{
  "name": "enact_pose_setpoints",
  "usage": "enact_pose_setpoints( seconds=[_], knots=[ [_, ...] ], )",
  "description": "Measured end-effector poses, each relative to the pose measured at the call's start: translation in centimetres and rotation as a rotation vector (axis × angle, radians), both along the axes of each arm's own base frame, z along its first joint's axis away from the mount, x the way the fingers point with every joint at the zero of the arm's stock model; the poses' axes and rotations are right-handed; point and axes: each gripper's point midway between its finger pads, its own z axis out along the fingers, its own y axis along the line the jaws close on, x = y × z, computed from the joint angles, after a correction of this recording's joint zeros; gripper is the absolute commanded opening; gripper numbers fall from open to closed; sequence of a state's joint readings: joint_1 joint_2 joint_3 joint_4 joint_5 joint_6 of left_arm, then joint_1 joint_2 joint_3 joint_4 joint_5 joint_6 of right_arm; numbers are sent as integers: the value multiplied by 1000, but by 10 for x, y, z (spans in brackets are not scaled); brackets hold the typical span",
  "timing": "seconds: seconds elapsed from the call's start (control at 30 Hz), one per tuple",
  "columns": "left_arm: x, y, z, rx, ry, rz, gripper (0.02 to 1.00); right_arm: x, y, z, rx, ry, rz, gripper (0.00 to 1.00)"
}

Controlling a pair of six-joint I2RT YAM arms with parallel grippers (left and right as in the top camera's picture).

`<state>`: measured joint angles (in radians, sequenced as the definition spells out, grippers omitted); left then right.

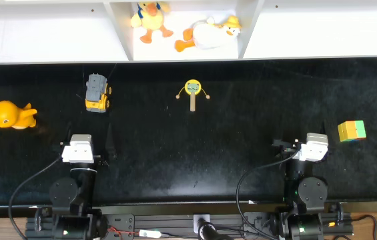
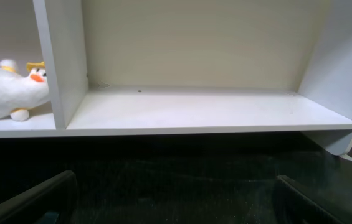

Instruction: Store Toys

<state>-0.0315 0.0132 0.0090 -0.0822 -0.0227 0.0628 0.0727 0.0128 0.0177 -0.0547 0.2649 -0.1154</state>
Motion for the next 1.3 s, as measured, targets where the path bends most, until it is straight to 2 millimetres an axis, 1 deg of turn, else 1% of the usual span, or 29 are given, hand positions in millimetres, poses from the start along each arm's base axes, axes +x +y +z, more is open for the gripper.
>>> enact_pose_setpoints(
  seconds=[1.23,1.3],
  knots=[
    [0,0,0,0,1,0,998,0,0,0,0,0,0,996],
    [0,0,-3,-11,31,1,998,0,0,0,0,0,0,996]
  ],
)
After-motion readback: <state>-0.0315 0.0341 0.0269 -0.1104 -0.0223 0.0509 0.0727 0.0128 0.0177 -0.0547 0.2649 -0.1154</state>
